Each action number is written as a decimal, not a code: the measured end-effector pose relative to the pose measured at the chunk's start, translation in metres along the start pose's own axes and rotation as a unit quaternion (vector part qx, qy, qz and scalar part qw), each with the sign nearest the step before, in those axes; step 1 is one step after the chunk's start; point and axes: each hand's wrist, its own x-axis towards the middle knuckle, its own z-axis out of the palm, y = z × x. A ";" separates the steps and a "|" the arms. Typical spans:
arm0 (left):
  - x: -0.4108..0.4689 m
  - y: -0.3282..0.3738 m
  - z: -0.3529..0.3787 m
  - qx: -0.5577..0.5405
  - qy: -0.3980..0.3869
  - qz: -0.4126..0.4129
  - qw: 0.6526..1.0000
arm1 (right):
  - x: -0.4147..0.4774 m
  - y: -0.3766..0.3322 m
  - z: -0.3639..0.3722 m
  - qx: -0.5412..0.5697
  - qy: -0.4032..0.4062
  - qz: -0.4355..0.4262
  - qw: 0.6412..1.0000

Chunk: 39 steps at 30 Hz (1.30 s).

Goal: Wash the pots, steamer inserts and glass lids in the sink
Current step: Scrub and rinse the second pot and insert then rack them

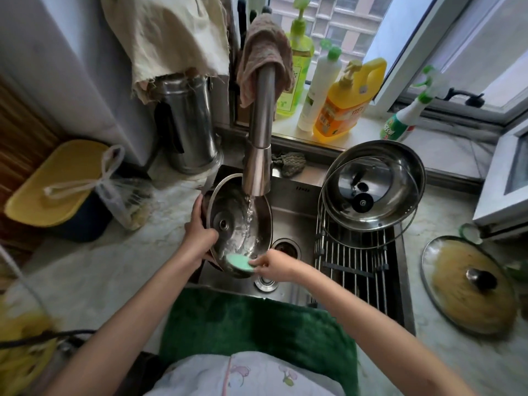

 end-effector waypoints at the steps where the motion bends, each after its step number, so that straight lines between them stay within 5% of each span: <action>1: 0.000 -0.004 0.001 0.000 0.000 0.007 1.000 | -0.004 -0.003 0.003 0.084 -0.023 -0.014 0.996; 4: -0.002 -0.005 0.001 -0.011 -0.023 0.015 1.000 | -0.012 -0.005 0.004 0.303 -0.079 0.000 0.950; 7: -0.007 0.000 -0.002 -0.006 -0.040 0.041 0.998 | -0.013 -0.003 -0.003 0.190 -0.058 0.051 0.979; 9: -0.007 0.001 -0.005 0.001 -0.043 0.055 0.998 | -0.015 0.002 -0.014 -0.017 0.031 0.081 0.996; 12: -0.015 -0.001 -0.009 0.004 -0.050 0.058 0.997 | -0.017 0.016 -0.029 -0.223 0.205 0.126 0.945; 17: -0.023 -0.001 -0.013 -0.022 -0.035 0.105 0.994 | -0.029 0.027 -0.041 -0.027 0.471 0.145 0.870; 22: -0.030 0.009 -0.018 -0.086 -0.042 0.081 0.992 | -0.026 0.042 -0.043 0.394 0.368 0.132 0.832; 26: -0.035 0.011 -0.016 -0.129 -0.061 0.108 0.984 | -0.033 0.031 -0.041 0.585 0.226 0.050 0.777; 33: -0.026 0.020 -0.008 -0.222 -0.097 0.079 0.967 | -0.051 0.010 -0.062 0.538 0.347 0.004 0.768; 36: -0.017 0.021 0.001 -0.253 -0.119 0.044 0.959 | -0.063 0.008 -0.077 0.450 0.384 0.001 0.806; 39: -0.004 0.018 0.019 -0.107 -0.039 0.080 0.990 | -0.071 0.008 -0.083 0.367 0.445 0.038 0.816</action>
